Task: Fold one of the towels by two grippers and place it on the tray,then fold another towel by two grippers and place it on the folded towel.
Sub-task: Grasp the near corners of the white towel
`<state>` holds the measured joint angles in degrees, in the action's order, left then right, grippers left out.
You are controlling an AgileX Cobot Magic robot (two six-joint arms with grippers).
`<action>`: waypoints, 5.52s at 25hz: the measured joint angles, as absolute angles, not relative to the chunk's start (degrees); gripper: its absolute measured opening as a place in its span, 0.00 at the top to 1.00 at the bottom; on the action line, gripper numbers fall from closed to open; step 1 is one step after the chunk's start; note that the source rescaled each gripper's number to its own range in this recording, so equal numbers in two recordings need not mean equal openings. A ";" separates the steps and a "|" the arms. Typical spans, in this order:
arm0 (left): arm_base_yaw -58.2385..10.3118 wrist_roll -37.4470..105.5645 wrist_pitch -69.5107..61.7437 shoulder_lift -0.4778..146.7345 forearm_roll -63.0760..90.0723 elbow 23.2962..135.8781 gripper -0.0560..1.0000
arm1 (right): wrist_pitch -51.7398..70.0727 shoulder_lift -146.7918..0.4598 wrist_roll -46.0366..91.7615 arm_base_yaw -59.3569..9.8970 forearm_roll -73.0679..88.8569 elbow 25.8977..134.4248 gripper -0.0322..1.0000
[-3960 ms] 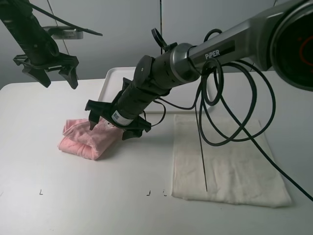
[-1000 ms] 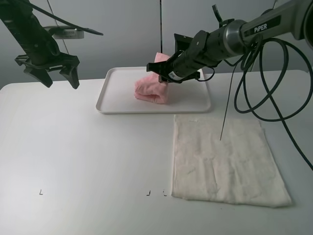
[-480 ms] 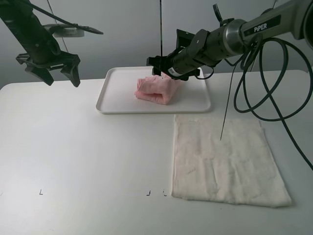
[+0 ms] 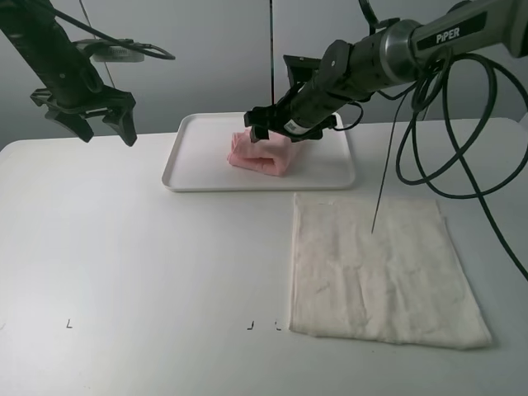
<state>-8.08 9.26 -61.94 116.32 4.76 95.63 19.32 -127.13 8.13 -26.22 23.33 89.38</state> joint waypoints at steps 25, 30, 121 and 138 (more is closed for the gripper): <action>-17.82 20.01 -59.83 116.32 10.09 95.63 0.00 | 32.97 -93.37 2.90 -20.62 2.40 65.65 0.09; -23.58 20.75 -59.47 116.32 10.21 95.63 0.00 | 34.78 -81.34 -1.51 -20.62 -0.92 56.17 0.09; -60.28 48.52 -48.67 121.31 7.44 81.29 0.00 | 36.86 -73.46 67.15 -14.28 -0.60 18.42 0.03; -63.73 43.53 -50.37 124.66 4.93 81.29 0.00 | 35.43 -73.46 67.51 -14.28 -0.68 18.29 0.03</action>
<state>-63.73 43.53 -50.37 124.66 4.93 81.29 35.43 -73.46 67.51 -14.28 -0.68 18.29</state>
